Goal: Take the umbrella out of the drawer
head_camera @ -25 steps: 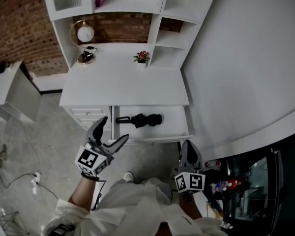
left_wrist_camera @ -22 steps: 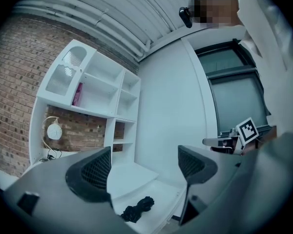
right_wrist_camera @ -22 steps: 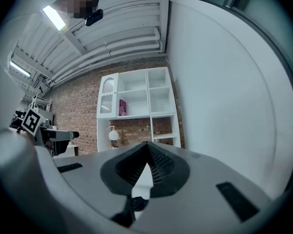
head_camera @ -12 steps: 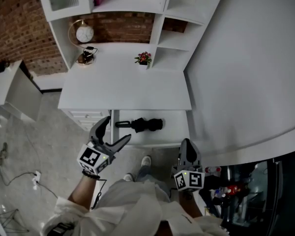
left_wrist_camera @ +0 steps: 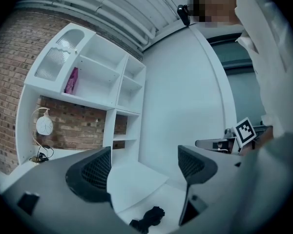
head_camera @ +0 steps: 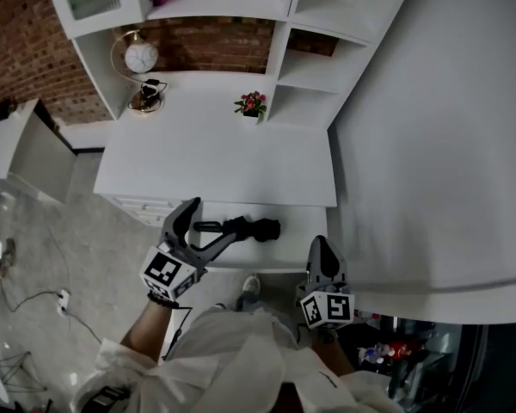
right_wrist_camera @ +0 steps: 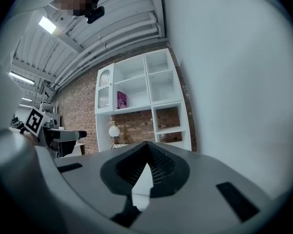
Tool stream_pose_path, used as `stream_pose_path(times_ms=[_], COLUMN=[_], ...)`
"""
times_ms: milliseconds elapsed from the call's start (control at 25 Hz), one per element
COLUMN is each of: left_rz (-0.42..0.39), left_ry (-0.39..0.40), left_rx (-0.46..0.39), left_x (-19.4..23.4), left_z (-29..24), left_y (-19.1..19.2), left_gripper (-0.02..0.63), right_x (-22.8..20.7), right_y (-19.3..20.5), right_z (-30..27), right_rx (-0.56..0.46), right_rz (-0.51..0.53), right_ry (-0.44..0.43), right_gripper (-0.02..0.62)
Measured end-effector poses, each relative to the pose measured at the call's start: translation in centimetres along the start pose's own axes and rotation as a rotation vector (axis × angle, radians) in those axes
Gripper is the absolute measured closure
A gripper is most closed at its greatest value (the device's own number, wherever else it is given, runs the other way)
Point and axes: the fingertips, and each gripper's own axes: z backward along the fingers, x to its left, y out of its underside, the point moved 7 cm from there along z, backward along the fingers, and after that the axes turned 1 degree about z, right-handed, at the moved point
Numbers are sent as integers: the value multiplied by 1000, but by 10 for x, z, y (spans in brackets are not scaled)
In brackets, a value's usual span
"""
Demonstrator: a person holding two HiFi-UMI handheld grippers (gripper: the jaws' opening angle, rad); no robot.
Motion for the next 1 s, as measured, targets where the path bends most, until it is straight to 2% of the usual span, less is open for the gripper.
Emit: stream_pose_path(times_ms=[240, 600, 1000], left_rz=[16, -4, -37], left_ry=[-29, -83, -42], left_rx=[35, 172, 273], left_x=[5, 2, 14], left_z=[-50, -88, -103], left_y=[11, 43, 102], left_gripper=[195, 195, 195], right_x=[-36, -58, -52], right_y=[16, 53, 103], right_z=[-40, -78, -106], right_rx=[43, 153, 297], right_rz=[-37, -43, -40], right_ry=[-53, -173, -216], right_gripper=[578, 578, 578])
